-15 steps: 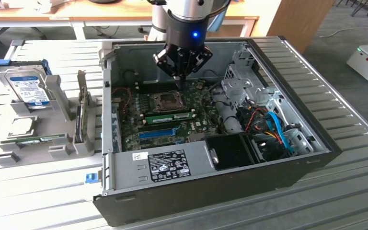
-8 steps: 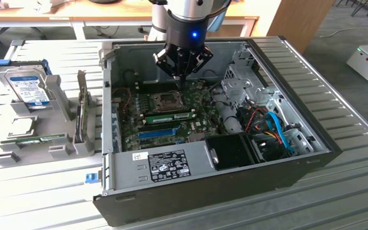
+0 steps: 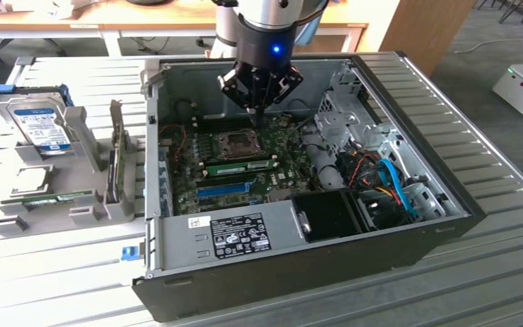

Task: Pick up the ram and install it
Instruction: 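Press down the ram until it locks into place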

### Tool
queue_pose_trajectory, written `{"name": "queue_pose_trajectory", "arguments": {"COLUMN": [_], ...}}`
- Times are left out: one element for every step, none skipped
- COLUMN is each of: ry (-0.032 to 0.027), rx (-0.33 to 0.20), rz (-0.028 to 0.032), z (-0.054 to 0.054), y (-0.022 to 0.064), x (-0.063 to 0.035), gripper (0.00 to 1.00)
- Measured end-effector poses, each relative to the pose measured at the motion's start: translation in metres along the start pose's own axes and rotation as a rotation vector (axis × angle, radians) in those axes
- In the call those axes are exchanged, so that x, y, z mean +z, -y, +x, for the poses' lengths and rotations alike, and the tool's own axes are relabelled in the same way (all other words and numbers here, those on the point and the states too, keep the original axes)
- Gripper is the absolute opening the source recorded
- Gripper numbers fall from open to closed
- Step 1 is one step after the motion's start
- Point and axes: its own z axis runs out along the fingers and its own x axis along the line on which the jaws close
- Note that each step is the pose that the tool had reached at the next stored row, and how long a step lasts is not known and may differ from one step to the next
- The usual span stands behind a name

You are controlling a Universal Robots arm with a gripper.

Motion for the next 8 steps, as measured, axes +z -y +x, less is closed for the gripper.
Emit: {"name": "queue_pose_trajectory", "arguments": {"ry": [-0.0043,-0.0097,-0.0153,-0.0217,-0.0277,-0.0336,-0.0393,-0.0446], "rx": [0.0,0.0,0.0,0.001,0.001,0.001,0.001,0.002], "rz": [-0.0006,-0.0009,-0.0013,-0.0019,-0.0024,-0.0029,-0.0034,-0.0039], "z": [-0.0007,-0.0015,-0.0022,-0.0029,-0.0035,-0.0041,-0.0046,-0.005], "y": [0.0,0.0001,0.0002,0.0003,0.0004,0.0004,0.0005,0.0005], "x": [0.0001,0.0001,0.0,0.0,0.0,0.0001,0.0001,0.0001], "gripper": [0.11,0.11,0.11,0.11,0.11,0.11,0.11,0.11]}}
